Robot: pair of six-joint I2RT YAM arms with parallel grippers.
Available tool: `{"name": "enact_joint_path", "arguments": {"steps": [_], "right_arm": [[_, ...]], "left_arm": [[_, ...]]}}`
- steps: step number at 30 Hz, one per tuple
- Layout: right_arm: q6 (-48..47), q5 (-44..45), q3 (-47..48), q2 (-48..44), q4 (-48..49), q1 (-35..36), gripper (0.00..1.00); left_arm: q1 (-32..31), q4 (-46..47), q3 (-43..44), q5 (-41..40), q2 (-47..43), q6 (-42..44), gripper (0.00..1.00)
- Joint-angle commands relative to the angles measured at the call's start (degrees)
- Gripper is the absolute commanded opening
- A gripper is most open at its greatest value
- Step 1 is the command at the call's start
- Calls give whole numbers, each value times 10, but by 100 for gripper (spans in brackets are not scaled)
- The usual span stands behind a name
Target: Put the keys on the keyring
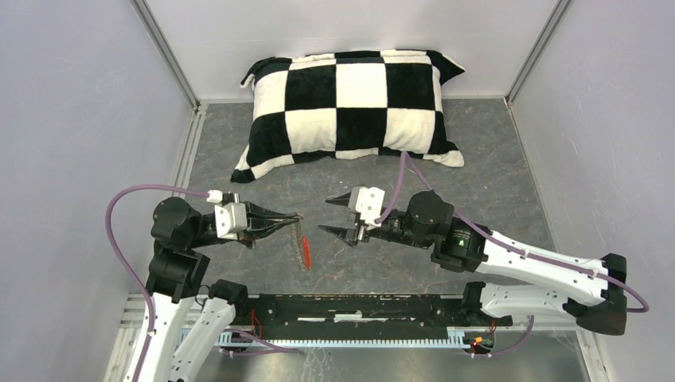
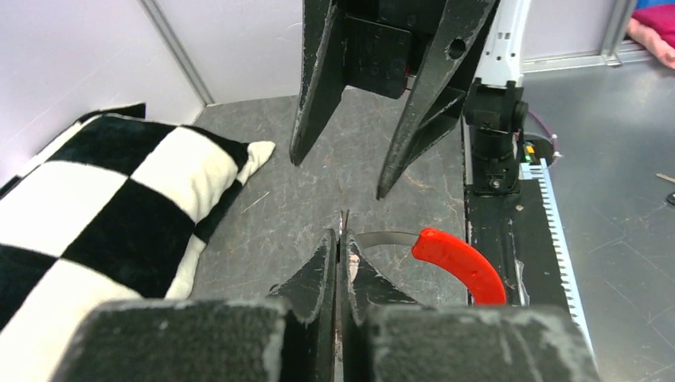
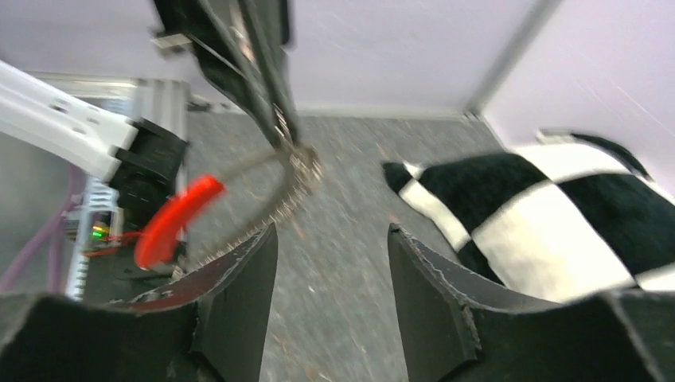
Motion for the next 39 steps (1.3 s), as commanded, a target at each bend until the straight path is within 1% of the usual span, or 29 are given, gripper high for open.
{"name": "enact_joint_path", "arguments": {"steps": [1, 3, 4, 5, 7, 8, 9, 11, 12, 13, 15, 18, 19, 20, 22, 25, 28, 30, 34, 36, 39], "right_arm": [[58, 132, -75, -56, 2, -50, 66], [111, 175, -131, -75, 6, -90, 72], [138, 188, -160, -82, 4, -105, 72], [153, 198, -180, -88, 2, -113, 73], [171, 256, -229, -101, 8, -114, 75], [169, 288, -240, -108, 3, -114, 75], [159, 342, -258, -119, 8, -114, 77], [111, 435, -292, -137, 37, -130, 82], [87, 452, -309, -144, 61, -150, 86], [67, 449, -317, -148, 75, -172, 86], [42, 399, -309, -158, 92, -217, 86], [50, 277, -307, -152, 134, -220, 86], [64, 253, -304, -136, 136, -219, 87], [73, 236, -297, -115, 130, -219, 86], [83, 209, -286, -83, 112, -219, 80], [88, 145, -286, -59, 101, -218, 74], [84, 110, -299, -53, 104, -219, 71], [68, 55, -316, -51, 115, -219, 71], [73, 11, -324, -19, 117, -219, 69], [95, 10, -328, 0, 130, -220, 67], [145, 16, -313, 45, 122, -220, 63]], "left_arm": [[1, 15, -12, -50, 12, -43, 2], [1, 18, -21, -56, 17, -42, 2], [1, 20, -26, -54, 19, -39, 2], [1, 24, -30, -54, 23, -40, 2], [1, 29, -29, -54, 34, -37, 2], [1, 25, -24, -53, 41, -30, 2], [1, 14, -14, -47, 47, -17, 2], [1, 6, -5, -42, 58, -5, 2], [1, 10, -1, -40, 62, -7, 2], [1, 11, 3, -38, 65, -8, 2], [1, 15, 5, -36, 64, -10, 2], [1, 23, -2, -46, 60, -27, 2], [1, 22, -4, -48, 60, -30, 2], [1, 21, -7, -50, 60, -35, 2], [1, 21, -12, -61, 59, -47, 2], [1, 16, -20, -75, 57, -53, 2], [1, 15, -32, -72, 59, -43, 2], [1, 11, -35, -71, 62, -33, 2], [1, 3, -37, -71, 65, -14, 2], [1, 1, -39, -72, 64, -7, 2], [1, -11, -37, -73, 64, 11, 2]]}}
